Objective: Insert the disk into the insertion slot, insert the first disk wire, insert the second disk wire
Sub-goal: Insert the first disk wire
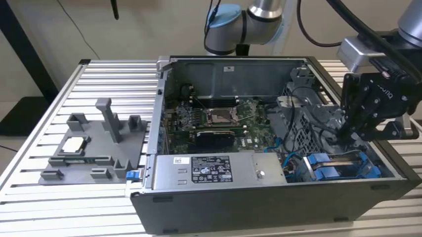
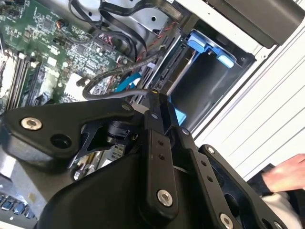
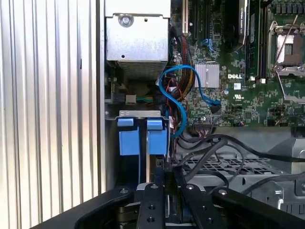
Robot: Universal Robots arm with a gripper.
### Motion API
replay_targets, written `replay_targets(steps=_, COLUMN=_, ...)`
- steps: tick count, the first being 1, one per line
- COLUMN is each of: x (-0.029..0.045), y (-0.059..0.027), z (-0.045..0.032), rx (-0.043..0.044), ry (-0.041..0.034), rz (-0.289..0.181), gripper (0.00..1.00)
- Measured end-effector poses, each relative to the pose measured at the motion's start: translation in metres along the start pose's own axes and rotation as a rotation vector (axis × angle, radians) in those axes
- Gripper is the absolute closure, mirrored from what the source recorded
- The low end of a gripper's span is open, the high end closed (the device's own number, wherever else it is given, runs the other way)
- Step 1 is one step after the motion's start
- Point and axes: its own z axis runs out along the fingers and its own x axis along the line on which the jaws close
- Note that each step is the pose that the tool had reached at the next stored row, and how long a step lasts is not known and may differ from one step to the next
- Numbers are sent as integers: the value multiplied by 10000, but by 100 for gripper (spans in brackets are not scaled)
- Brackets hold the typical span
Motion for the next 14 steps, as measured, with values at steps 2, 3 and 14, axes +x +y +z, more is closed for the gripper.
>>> replay_targets(steps=2, x=10, y=1, z=14, rx=41, ry=29, rz=1, gripper=81)
replay_targets(steps=3, x=13, y=1, z=22, rx=88, ry=30, rz=-2, gripper=81)
replay_targets(steps=14, x=21, y=-2, z=80, rx=985, ry=32, rz=-47, gripper=81)
